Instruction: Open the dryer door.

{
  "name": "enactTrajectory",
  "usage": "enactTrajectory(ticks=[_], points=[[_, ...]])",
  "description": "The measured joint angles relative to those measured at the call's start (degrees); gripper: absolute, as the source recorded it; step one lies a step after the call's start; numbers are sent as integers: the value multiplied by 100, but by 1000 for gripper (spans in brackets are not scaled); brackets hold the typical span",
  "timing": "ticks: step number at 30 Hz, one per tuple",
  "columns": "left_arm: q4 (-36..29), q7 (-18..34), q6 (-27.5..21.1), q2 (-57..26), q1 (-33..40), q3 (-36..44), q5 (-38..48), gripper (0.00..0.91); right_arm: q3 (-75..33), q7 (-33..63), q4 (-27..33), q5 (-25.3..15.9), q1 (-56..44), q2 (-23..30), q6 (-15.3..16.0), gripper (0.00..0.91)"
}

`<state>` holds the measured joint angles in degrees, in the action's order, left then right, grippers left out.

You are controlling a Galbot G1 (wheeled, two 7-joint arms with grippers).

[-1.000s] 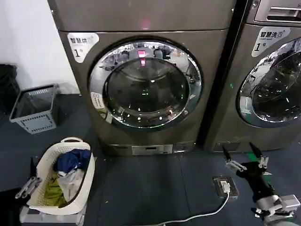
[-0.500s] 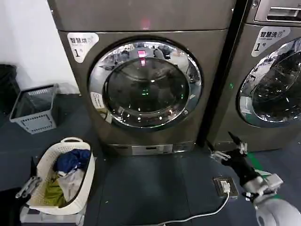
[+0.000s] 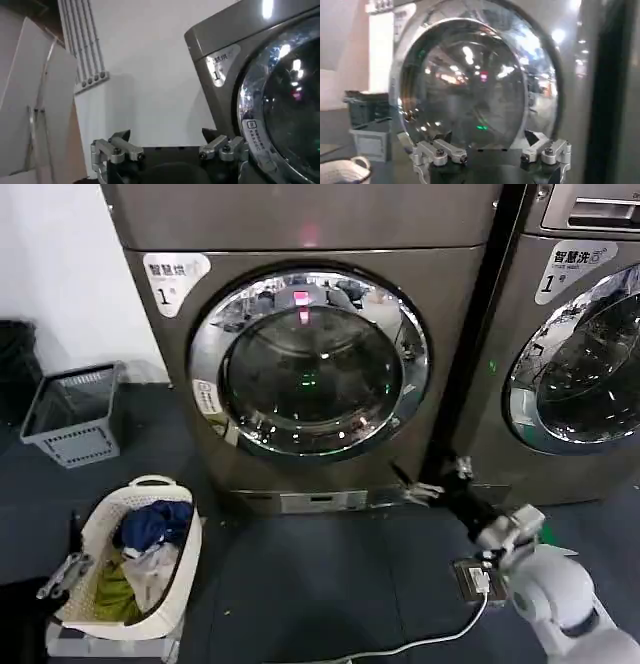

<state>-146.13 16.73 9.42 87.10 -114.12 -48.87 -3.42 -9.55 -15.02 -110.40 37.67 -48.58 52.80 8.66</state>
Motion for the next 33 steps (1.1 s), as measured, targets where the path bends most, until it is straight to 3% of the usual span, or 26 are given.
enactTrajectory(ticks=[13,33], points=[[24,-4,-28,24,28,-9,-19,907,1151,-497,877,442,1408,367,154,907],[52,-4,2,53,18,-23,-21,907,2246,-516,1979,308,2624,1241,138,907]])
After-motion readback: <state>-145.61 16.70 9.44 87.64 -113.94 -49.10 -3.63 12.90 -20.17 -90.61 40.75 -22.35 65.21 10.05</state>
